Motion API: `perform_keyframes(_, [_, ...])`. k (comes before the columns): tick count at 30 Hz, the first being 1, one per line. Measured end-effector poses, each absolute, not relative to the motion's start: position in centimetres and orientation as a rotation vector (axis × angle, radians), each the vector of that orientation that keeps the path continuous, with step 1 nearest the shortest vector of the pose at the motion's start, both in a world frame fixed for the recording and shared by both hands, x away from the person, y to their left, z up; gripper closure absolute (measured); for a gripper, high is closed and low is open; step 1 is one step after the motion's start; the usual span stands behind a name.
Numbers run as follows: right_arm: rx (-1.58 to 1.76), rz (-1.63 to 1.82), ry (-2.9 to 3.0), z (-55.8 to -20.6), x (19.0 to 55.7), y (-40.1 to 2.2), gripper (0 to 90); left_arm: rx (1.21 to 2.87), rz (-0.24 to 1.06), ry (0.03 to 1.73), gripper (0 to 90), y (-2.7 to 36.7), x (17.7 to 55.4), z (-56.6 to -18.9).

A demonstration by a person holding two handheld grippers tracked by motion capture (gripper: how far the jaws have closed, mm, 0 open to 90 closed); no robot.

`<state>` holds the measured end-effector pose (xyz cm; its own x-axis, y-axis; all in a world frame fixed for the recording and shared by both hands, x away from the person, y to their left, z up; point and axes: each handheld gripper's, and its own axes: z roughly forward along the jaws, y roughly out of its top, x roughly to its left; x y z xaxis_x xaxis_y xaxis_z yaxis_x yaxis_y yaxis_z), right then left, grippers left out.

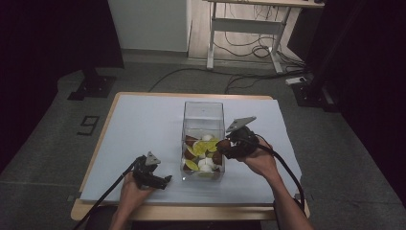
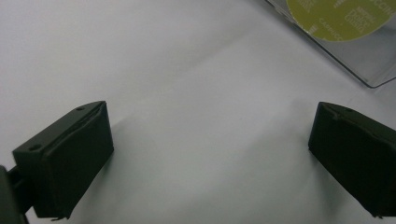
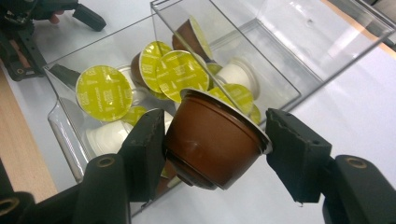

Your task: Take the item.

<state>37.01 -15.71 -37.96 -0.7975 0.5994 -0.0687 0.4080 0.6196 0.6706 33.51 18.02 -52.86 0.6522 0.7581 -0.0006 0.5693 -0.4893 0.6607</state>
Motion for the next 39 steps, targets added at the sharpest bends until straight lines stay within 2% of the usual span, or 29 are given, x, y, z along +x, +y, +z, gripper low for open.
perform_keyframes(19, [0.953,0.918,2.468,-38.2,37.6,-19.9,39.6,2.234,0.386,1.025,0.0,18.0,33.5,-52.9])
perform_keyframes(39, [1.038,0.853,2.425,-41.5,38.7,-22.4,39.6,2.235,0.386,1.025,0.0,18.0,33.5,-52.9])
